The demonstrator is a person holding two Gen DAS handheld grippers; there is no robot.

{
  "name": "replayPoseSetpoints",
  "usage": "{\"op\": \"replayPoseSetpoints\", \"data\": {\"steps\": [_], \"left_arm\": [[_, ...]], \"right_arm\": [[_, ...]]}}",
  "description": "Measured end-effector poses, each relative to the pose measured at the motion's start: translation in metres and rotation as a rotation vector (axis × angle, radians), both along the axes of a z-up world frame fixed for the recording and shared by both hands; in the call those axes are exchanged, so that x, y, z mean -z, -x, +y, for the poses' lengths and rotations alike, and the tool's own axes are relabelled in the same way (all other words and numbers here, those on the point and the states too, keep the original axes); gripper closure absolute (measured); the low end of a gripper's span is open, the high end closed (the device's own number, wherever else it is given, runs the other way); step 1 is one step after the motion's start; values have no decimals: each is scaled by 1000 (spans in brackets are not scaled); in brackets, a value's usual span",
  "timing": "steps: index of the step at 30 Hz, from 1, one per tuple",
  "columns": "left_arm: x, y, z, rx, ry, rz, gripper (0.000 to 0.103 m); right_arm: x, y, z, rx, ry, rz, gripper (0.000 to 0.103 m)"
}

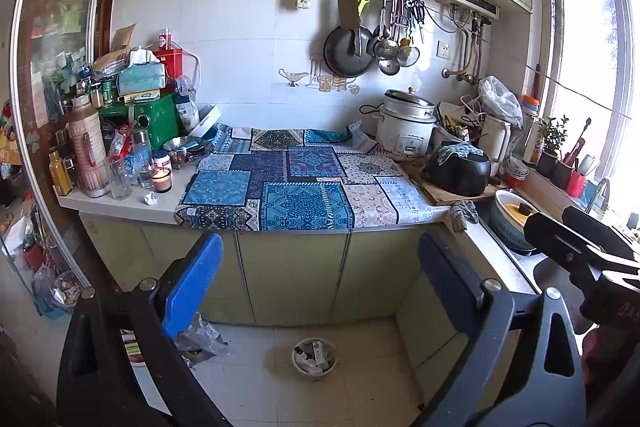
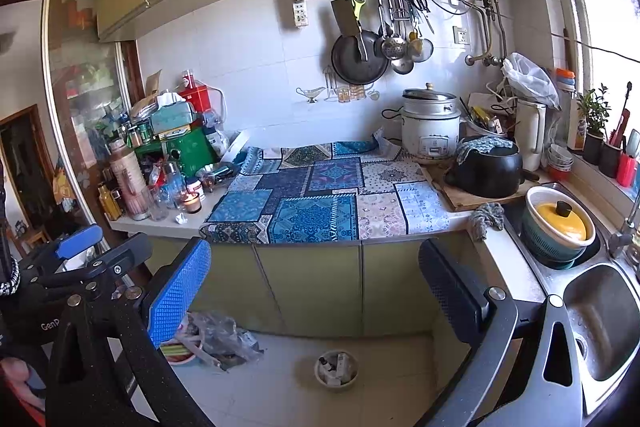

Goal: Collect trash

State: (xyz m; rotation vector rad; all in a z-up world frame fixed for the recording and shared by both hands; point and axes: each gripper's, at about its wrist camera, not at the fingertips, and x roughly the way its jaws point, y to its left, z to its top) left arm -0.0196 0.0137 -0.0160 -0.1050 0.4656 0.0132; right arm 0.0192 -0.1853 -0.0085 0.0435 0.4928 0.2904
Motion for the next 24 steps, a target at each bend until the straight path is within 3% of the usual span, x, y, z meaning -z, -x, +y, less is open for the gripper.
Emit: {"op": "replayPoseSetpoints", "data": {"steps": [24], "left_arm": [[3,-24,11,51,10,20,5]], "right_arm": [[3,-16,9,49,-9,5,0]]}}
